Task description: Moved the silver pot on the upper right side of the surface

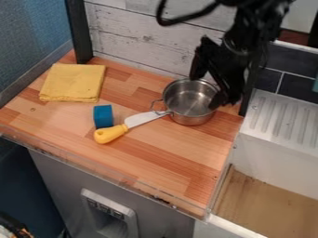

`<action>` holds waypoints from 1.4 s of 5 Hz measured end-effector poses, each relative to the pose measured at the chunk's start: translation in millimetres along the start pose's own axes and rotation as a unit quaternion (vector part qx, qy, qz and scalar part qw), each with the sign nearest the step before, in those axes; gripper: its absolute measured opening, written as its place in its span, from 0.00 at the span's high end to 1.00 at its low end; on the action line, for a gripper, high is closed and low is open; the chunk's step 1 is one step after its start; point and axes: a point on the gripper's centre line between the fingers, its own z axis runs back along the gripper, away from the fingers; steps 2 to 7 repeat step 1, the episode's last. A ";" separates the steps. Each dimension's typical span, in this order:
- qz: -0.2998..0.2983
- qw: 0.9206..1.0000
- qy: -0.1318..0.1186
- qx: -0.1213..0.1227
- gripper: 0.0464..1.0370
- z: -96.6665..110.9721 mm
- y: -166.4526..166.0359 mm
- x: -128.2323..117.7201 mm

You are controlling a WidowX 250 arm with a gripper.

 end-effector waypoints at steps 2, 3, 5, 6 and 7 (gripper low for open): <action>0.003 1.000 -0.029 0.011 0.04 15.2 3.7 -13.8; 0.003 1.000 -0.029 0.011 0.04 15.2 3.7 -13.8; 0.003 1.000 -0.029 0.011 0.04 15.2 3.7 -13.8; 0.003 1.000 -0.029 0.011 0.04 15.2 3.7 -13.8; 0.003 1.000 -0.029 0.011 0.04 15.2 3.7 -13.8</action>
